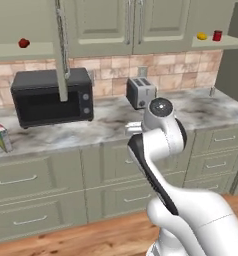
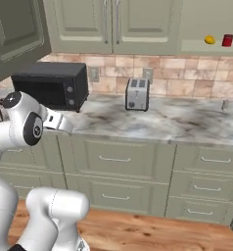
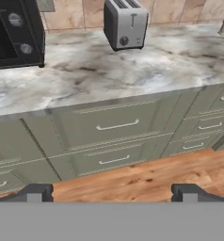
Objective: Pick the jam and cereal from the counter and place them in the cabinets closest to them.
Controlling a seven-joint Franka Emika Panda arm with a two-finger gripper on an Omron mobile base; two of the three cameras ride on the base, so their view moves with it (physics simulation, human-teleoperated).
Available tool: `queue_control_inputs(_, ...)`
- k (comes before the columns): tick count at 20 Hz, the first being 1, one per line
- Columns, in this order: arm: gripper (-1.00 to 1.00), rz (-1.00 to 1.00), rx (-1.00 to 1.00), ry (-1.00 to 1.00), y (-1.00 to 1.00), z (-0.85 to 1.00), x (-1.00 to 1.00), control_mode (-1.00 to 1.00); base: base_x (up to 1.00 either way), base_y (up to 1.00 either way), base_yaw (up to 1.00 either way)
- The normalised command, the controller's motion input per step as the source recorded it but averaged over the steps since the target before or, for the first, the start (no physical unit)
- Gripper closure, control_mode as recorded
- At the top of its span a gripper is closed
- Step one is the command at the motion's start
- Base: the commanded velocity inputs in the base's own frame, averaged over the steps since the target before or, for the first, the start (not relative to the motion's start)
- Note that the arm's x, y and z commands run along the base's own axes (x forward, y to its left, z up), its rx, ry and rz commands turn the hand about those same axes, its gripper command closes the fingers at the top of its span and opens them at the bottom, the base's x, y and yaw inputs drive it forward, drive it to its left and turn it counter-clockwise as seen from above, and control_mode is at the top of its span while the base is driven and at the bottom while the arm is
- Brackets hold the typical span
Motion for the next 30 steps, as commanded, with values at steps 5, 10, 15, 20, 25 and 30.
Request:
queue_control_inputs(5, -1.0, 0.0, 0.0, 0.0, 0.0, 0.0, 0.0, 1.0, 0.01, 0.83, -0.06)
queue_control_inputs(10, -1.0, 0.0, 0.0, 0.0, 0.0, 0.0, 0.0, 1.0, -0.06, 0.93, -0.05)
queue_control_inputs(15, -1.0, 0.0, 0.0, 0.0, 0.0, 0.0, 0.0, 1.0, -0.06, 0.94, -0.04)
queue_control_inputs(20, -1.0, 0.0, 0.0, 0.0, 0.0, 0.0, 0.0, 1.0, 0.0, 0.79, -0.02)
queue_control_inputs(25, -1.0, 0.0, 0.0, 0.0, 0.0, 0.0, 0.0, 1.0, 0.0, 0.53, 0.0)
queue_control_inputs(30, -1.0, 0.0, 0.0, 0.0, 0.0, 0.0, 0.0, 1.0, 0.0, 0.03, 0.0)
